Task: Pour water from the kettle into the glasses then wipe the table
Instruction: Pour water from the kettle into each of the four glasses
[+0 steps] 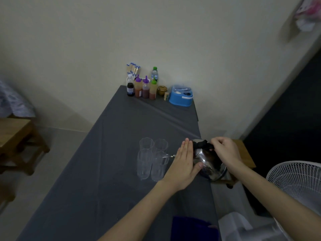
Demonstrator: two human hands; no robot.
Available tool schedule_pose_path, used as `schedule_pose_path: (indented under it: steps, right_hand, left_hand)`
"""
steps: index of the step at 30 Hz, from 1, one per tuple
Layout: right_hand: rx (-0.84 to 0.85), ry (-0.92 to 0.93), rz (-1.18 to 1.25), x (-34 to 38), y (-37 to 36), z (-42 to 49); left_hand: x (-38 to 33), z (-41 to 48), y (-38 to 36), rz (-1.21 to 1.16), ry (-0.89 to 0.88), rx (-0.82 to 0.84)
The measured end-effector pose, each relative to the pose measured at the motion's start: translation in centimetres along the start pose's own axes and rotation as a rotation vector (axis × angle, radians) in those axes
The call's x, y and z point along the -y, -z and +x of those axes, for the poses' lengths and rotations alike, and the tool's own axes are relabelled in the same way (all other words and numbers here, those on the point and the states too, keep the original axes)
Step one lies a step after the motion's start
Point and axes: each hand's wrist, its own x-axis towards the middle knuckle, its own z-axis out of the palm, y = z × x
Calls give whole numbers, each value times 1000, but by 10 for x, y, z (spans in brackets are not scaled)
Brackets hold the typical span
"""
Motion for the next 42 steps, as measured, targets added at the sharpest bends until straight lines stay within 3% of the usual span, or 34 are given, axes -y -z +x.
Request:
schedule_pose_path:
  steps: [20,42]
  right_hand:
    - [10,98,-96,23,1,-1]
    - [-19,133,-142,30,6,-7]
  left_hand:
    - [-5,-5,4,-112,36,-81]
    - [-10,-4,11,-146,42,-57]
